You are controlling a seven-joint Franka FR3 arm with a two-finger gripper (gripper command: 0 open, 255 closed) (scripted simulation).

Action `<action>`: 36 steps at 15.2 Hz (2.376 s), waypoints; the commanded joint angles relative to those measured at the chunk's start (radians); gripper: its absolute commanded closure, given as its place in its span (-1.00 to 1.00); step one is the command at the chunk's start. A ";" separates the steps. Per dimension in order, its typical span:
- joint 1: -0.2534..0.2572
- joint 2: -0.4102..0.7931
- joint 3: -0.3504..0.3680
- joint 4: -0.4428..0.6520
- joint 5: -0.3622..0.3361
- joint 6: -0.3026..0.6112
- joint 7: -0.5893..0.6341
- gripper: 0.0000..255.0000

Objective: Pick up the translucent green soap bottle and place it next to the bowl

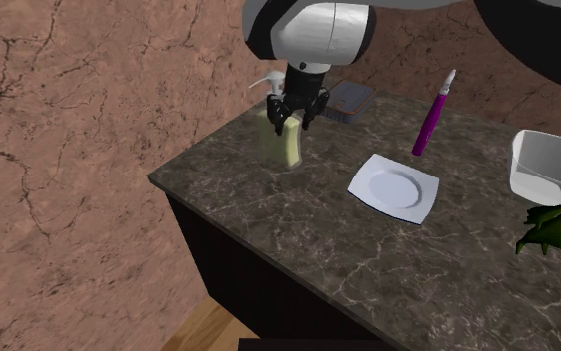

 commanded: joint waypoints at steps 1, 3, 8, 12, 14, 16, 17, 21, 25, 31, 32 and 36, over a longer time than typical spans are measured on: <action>0.000 -0.011 0.000 0.011 -0.001 -0.022 0.003 1.00; -0.001 -0.022 -0.001 0.025 -0.002 -0.046 0.006 1.00; -0.002 -0.045 -0.001 0.061 -0.005 -0.106 0.013 1.00; -0.002 -0.061 -0.002 0.095 -0.007 -0.155 0.019 1.00; -0.002 -0.067 -0.002 0.114 -0.009 -0.180 0.023 1.00; -0.003 -0.073 -0.002 0.133 -0.010 -0.205 0.026 1.00; -0.003 -0.076 -0.002 0.143 -0.010 -0.217 0.027 1.00; -0.003 -0.084 -0.003 0.186 -0.012 -0.268 0.033 1.00; -0.004 -0.089 -0.003 0.233 -0.015 -0.320 0.040 1.00; -0.004 -0.089 -0.004 0.313 -0.018 -0.399 0.049 1.00; -0.004 -0.088 -0.004 0.328 -0.019 -0.413 0.051 1.00; -0.004 -0.082 -0.004 0.389 -0.021 -0.468 0.058 1.00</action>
